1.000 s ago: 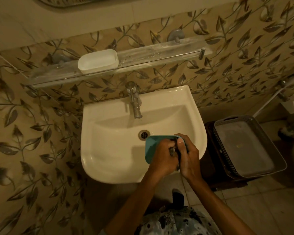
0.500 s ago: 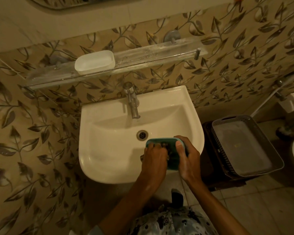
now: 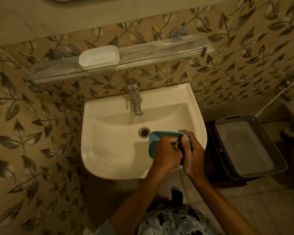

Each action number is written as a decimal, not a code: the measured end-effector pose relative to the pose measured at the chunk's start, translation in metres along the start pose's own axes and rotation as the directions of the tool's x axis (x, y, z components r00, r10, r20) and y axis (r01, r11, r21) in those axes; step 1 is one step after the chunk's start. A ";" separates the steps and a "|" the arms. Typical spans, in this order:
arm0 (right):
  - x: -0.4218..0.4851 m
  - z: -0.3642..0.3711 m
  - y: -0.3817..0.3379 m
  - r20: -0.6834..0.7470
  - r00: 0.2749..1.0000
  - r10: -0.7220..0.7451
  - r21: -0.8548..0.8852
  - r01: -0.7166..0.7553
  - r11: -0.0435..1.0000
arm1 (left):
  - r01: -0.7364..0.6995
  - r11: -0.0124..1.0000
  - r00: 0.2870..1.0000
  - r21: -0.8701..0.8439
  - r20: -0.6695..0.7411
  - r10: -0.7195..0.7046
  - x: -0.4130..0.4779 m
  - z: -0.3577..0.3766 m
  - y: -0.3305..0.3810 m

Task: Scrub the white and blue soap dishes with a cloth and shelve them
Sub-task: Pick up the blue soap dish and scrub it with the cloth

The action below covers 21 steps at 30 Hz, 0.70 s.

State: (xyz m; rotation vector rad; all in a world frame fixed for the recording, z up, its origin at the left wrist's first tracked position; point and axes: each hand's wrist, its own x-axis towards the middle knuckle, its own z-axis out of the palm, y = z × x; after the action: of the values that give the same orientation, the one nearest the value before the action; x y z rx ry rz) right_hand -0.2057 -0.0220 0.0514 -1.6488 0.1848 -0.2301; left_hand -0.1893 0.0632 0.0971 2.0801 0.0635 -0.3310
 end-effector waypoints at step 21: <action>0.066 0.019 -0.014 0.006 0.997 -0.071 0.139 0.070 0.988 | -0.120 0.981 0.966 -0.153 -0.247 0.080 0.010 -0.093 0.015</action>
State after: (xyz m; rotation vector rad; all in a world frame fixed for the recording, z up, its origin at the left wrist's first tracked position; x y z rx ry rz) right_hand -0.1372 -0.0197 0.0669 -1.5196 0.0997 -0.2810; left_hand -0.1581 0.1341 0.1508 1.9394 0.1259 -0.0097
